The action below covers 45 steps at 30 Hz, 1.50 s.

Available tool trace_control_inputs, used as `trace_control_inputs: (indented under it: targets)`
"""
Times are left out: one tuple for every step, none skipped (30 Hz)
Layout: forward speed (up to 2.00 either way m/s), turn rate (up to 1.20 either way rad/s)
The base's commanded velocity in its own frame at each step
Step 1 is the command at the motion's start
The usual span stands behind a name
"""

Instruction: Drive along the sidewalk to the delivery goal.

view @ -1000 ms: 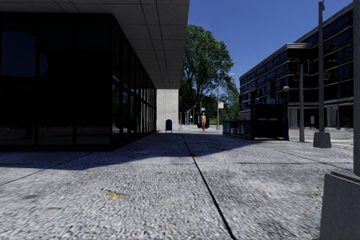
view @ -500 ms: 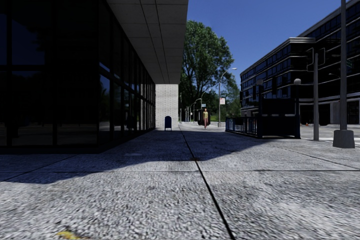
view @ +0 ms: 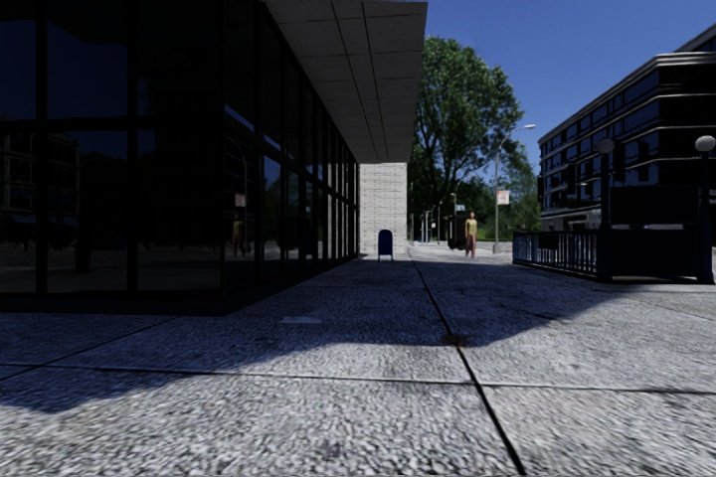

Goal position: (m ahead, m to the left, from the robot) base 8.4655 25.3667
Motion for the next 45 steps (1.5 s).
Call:
trace_control_inputs:
  targets:
    - [1.7, 1.2]
    - [1.7, 1.2]
    - [1.7, 1.2]
    - [1.7, 1.2]
    - [1.7, 1.2]
    - [1.7, 1.2]
    - [1.7, 1.2]
    - [1.7, 1.2]
    - [1.7, 1.2]
    - [1.7, 1.2]
    - [1.7, 1.2]
    - [1.7, 1.2]
    - [1.7, 1.2]
    - [1.7, 1.2]
    - [1.7, 1.2]
    - [1.7, 1.2]
    - [1.7, 1.2]
    - [1.7, 1.2]
    - [1.7, 1.2]
    - [1.7, 1.2]
    - [1.7, 1.2]
    - [1.7, 1.2]
    - [1.7, 1.2]
    - [1.7, 1.2]
    - [1.7, 1.2]
    - [1.7, 1.2]
    - [1.7, 1.2]
    - [1.7, 1.2]
    - [1.7, 1.2]
    - [1.7, 1.2]
    - [1.7, 1.2]
    - [1.7, 1.12]
    - [1.7, 0.0]
    - [1.7, 0.0]
    - [1.7, 0.0]
    - [1.7, 0.0]
    - [1.7, 0.0]
    - [1.7, 0.0]
    - [1.7, 0.0]
    - [1.7, 0.0]
    - [1.7, 0.0]
    - [1.7, 0.0]
    - [1.7, 0.0]
    - [1.7, 0.0]
    - [1.7, 0.0]
